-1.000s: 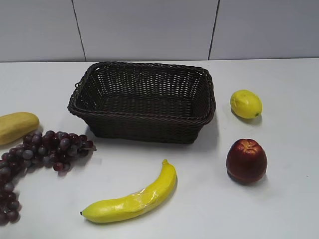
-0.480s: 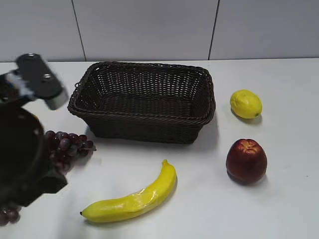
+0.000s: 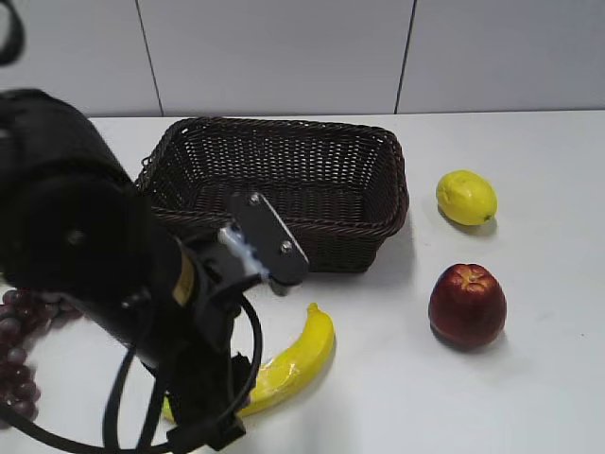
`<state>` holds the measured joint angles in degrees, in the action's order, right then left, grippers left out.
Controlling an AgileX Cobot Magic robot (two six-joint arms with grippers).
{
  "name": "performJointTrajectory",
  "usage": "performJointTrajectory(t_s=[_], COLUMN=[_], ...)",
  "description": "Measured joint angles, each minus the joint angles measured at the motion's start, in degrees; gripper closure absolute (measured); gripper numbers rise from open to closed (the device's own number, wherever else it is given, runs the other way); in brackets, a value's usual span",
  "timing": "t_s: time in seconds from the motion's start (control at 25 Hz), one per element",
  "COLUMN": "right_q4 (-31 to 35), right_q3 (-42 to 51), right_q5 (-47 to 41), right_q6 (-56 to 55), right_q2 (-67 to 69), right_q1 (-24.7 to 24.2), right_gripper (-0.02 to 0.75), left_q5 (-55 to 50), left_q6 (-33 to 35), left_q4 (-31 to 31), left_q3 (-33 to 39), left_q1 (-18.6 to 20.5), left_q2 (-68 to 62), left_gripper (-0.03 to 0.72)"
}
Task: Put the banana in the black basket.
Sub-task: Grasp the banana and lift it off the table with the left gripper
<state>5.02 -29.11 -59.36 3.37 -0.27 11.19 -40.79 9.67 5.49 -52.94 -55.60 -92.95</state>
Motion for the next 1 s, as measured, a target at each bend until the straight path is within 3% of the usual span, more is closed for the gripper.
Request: performJointTrajectory(t_s=[0.56, 1.0], right_q4=[0.00, 0.00], right_q3=[0.00, 0.00], right_q5=[0.00, 0.00], right_q6=[0.00, 0.00], right_q2=[0.00, 0.00], right_q1=[0.00, 0.00], right_gripper=[0.218, 0.218], left_q5=[6.46, 8.54], left_q6=[-0.14, -0.27], left_q4=[-6.71, -7.22], left_q3=[0.00, -1.55], left_q1=[-0.98, -0.98], left_q2=[-9.81, -14.02], left_gripper=[0.101, 0.102])
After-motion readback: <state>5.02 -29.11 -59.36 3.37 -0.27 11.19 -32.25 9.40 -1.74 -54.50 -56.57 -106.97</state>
